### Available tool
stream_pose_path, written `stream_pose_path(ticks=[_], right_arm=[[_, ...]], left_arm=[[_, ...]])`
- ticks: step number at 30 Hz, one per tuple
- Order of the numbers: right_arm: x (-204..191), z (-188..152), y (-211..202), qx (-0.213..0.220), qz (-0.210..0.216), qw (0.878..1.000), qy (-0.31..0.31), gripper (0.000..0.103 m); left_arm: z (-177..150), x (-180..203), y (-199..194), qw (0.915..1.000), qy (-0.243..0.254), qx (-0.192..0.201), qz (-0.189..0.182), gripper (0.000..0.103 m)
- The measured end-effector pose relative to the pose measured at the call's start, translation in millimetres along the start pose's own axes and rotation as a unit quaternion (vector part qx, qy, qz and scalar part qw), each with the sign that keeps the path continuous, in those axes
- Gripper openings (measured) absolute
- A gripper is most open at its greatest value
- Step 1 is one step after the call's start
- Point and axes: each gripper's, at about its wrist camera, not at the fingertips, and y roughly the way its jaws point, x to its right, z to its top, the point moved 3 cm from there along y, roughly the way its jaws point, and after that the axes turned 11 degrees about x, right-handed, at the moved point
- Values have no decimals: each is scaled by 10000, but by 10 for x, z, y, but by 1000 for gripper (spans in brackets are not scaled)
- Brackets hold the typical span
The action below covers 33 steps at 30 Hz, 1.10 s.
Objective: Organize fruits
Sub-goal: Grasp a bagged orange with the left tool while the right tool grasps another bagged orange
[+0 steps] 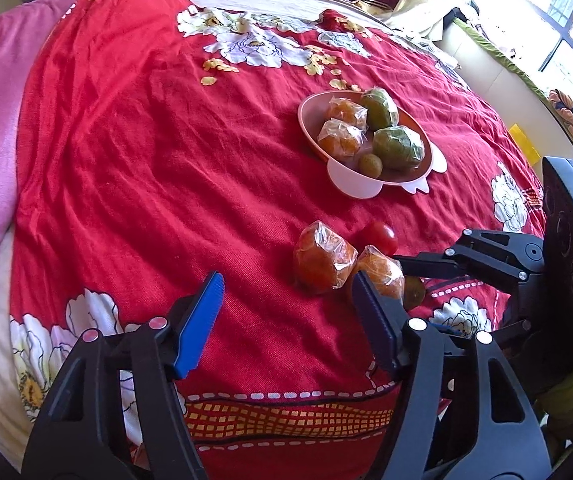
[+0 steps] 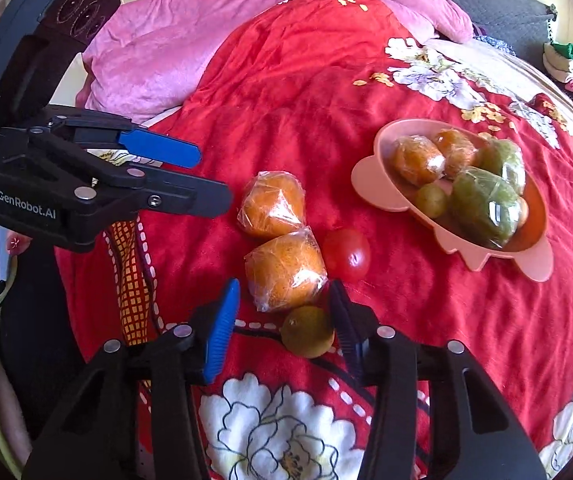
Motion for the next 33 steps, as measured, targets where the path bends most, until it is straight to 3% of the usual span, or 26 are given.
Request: stream_pose_path(ticks=[7,15,20,33], right_arm=[[24,10,114,11,59,10000,65,39],[136,21,-102,169,129,9993,321,38],[247,70,-249,303,65,9987,396,38],[579,140,-569,641,-257,9953,676,38]], left_arm=[[27,30,160,9997,33,-171,-149,52],[62,128,292,9990,137,-266,-322,45],[43,180,401,9984,199,-368,-383,35],[151,219,511,9986,154,-341,-366,30]])
